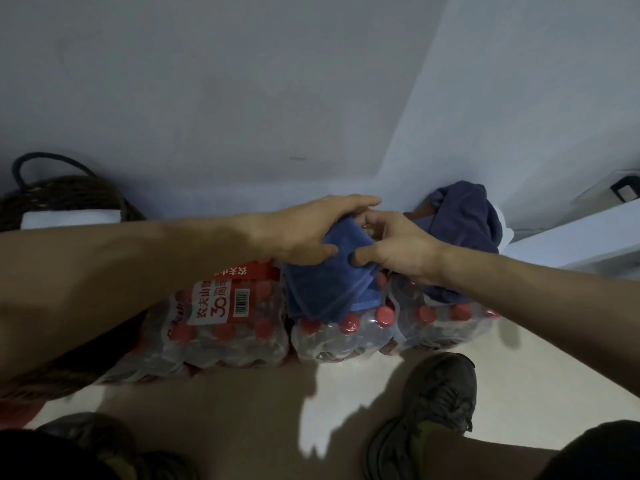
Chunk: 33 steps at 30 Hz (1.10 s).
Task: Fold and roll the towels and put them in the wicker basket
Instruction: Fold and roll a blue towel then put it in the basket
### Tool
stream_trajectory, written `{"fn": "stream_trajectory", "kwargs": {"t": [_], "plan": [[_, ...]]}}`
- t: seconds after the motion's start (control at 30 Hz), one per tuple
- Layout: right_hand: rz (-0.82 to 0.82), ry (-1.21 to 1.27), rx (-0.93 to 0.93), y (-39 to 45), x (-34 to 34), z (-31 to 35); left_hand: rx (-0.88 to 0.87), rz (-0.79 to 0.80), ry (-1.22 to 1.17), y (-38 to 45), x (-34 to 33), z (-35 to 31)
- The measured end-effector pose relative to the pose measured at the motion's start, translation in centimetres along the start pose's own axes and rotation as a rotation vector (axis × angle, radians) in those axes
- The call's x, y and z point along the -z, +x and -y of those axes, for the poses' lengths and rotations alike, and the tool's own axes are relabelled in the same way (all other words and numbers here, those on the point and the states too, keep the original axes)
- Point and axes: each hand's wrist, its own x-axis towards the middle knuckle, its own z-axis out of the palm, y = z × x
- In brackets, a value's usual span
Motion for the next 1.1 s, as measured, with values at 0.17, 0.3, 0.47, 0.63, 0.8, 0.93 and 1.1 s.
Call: {"fn": "stream_trajectory", "kwargs": {"t": [0.17,0.3,0.47,0.63,0.8,0.93,1.1], "plan": [[0.01,0.046,0.114,-0.3,2.8,2.1,0.013,-0.001,-0.023,0.1,3.0,-0.4],[-0.015,0.422,0.126,0.2,4.5,2.4,0.078,-0.02,-0.132,-0.9,4.1,0.2],[-0.189,0.135,0.318,1.0,5.5,2.6,0.14,0.003,-0.315,-2.3,5.0,0.6],[-0.334,-0.204,0.582,1.1,5.8,4.8,0.167,-0.113,-0.395,-2.5,5.9,-0.3],[-0.266,-0.206,0.637,0.6,4.2,7.5,0.076,-0.3,-0.65,-1.3,7.3,-3.1],[-0.125,-0.267,0.413,-0.4,6.0,8.6,0.073,-0.437,-0.547,-1.9,8.2,-3.0],[-0.162,-0.27,0.375,-1.1,8.3,8.0,0.043,-0.674,-0.474,-2.8,9.4,-2.5]]}}
